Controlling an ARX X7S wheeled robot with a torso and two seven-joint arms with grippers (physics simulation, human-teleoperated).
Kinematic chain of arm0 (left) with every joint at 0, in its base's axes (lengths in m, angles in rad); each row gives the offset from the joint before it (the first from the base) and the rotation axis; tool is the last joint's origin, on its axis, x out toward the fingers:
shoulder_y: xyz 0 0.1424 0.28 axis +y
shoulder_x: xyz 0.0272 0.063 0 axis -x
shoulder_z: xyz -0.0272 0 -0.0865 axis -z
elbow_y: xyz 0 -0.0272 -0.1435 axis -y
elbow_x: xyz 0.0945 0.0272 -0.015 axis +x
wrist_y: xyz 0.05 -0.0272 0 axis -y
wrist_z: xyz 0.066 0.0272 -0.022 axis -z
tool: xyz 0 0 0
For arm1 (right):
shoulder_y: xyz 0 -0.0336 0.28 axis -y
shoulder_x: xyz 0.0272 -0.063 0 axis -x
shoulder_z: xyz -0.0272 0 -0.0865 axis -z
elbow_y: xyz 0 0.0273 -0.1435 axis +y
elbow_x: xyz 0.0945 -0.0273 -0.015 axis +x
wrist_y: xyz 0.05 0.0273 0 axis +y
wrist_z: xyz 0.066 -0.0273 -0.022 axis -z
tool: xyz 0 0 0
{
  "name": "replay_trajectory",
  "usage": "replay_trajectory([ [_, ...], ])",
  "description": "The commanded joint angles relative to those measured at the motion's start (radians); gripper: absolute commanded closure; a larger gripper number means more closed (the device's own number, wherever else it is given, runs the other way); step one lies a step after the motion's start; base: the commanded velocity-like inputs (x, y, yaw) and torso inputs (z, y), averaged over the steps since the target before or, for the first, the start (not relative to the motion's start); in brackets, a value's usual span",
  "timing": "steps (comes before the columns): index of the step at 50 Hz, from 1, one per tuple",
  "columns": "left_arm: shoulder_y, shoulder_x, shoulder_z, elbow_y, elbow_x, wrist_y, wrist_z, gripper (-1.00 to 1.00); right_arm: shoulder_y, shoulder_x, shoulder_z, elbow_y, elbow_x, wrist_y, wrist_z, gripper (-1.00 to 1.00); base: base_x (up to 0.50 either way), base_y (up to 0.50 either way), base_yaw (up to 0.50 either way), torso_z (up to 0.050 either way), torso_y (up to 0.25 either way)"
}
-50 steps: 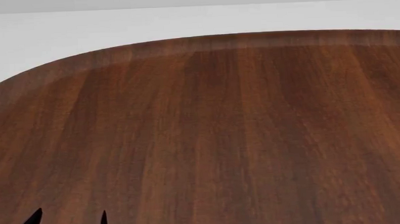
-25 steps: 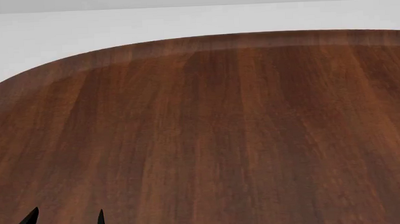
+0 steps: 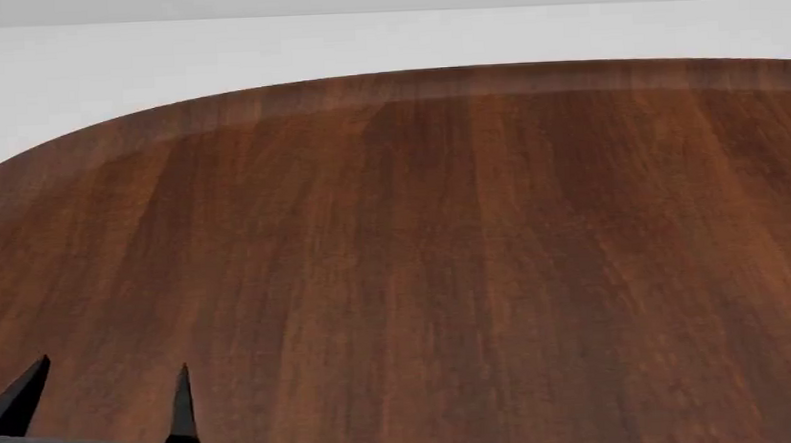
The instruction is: Put the white mug on the plate.
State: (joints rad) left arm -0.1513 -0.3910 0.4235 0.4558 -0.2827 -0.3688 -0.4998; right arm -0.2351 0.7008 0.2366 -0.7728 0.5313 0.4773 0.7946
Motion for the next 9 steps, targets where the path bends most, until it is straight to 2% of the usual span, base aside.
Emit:
replay_trajectory([
  [1,-0.038,-0.031,-0.008,0.108,0.001,-0.075,-0.017,-1.0,0.013,0.021,0.01,-0.023,0.007,0.018,0.002,-1.0,0.0,0.0,0.0,0.0,0.0],
  [9,-0.058,-0.046,-0.009,0.159,0.002,-0.11,-0.023,-1.0,0.025,0.037,0.021,-0.045,0.024,0.041,0.008,-1.0,0.0,0.0,0.0,0.0,0.0],
])
